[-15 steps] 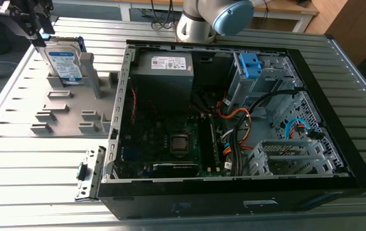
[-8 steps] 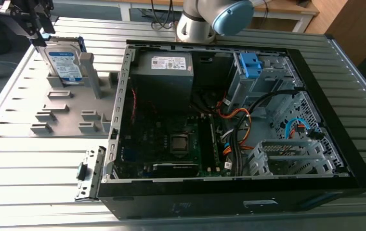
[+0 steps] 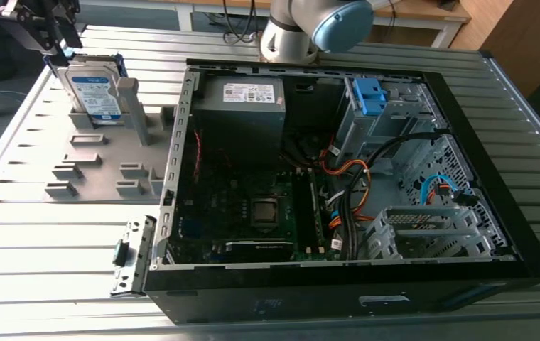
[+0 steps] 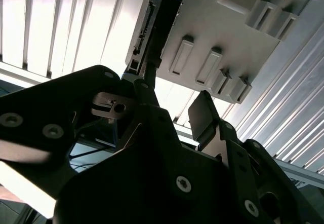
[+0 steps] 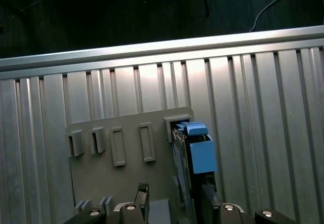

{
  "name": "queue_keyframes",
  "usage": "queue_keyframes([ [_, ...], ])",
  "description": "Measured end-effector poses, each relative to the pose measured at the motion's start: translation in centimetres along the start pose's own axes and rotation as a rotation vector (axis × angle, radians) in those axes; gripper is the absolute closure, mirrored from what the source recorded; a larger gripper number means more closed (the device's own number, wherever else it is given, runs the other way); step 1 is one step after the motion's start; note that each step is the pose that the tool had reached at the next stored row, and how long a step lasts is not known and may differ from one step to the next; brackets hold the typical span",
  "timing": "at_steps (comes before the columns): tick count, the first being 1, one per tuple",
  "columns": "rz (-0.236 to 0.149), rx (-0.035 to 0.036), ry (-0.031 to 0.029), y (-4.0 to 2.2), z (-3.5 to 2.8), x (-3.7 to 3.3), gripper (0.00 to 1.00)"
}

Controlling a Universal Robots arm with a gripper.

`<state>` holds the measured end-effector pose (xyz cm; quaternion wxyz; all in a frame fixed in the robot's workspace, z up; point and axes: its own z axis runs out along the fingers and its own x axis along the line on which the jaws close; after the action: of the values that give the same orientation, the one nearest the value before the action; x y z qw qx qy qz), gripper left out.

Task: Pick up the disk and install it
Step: 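Pick up the disk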

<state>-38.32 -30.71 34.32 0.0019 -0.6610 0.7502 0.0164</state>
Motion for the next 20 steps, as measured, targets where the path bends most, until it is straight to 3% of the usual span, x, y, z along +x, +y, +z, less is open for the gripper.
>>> queue_keyframes([
  [20, 0.0, 0.0, 0.0, 0.22, 0.09, -1.22, 0.47],
])
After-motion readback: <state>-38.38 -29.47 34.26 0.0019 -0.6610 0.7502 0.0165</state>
